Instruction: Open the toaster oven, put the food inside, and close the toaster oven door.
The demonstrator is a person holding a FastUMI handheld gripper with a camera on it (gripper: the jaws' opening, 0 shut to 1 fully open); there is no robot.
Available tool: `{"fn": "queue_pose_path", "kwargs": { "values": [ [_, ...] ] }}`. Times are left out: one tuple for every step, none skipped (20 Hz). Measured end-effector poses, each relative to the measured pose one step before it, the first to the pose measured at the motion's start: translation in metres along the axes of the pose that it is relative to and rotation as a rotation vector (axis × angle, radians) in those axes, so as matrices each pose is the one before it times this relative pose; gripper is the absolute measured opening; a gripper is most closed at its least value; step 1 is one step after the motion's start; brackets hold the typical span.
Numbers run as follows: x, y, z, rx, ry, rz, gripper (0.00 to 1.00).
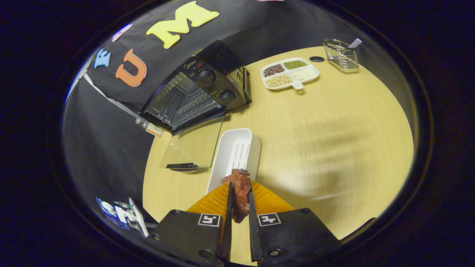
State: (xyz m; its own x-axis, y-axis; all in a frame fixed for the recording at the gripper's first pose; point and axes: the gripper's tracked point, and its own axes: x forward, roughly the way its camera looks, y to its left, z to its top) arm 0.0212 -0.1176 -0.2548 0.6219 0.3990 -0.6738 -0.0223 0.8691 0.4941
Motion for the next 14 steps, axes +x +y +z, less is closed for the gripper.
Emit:
{"fn": "queue_pose_path", "kwargs": {
  "values": [
    [-0.00134,-0.00201,0.00334,-0.01532,0.00583,-0.00629,0.23],
    [0.00120,-0.00178,0.00382,-0.01884,0.00594,-0.00327,0.23],
    [-0.00154,-0.00195,0.00241,-0.01891,0.00589,-0.00505,0.23],
    [0.00016,-0.00119,0.00338,-0.02370,0.00934,-0.00491,0.22],
    [-0.00209,-0.00194,0.00299,-0.01880,-0.00060,-0.00847,0.22],
    [-0.00175,0.00040,0.00346,-0.01399,-0.00003,-0.00182,0.23],
    [-0.00278,0.00178,0.00374,-0.00242,-0.01049,0.00066,0.22],
    [-0.00220,0.00134,0.00559,0.00044,-0.01521,-0.00199,0.21],
    [-0.00178,0.00226,0.00060,-0.00731,-0.00713,-0.00019,0.19],
    [-0.00244,0.00447,0.00072,-0.01030,-0.00291,0.01013,0.18],
    [-0.00134,0.00460,-0.00190,-0.00443,0.00124,0.01009,0.17],
    [-0.00295,0.00393,0.00048,-0.00159,-0.00362,0.00415,0.17],
    [-0.00065,0.00317,-0.00020,-0.00280,-0.00340,0.00020,0.17],
    [-0.00198,0.00378,0.00141,-0.00050,-0.00795,0.00396,0.17]
  ]
}}
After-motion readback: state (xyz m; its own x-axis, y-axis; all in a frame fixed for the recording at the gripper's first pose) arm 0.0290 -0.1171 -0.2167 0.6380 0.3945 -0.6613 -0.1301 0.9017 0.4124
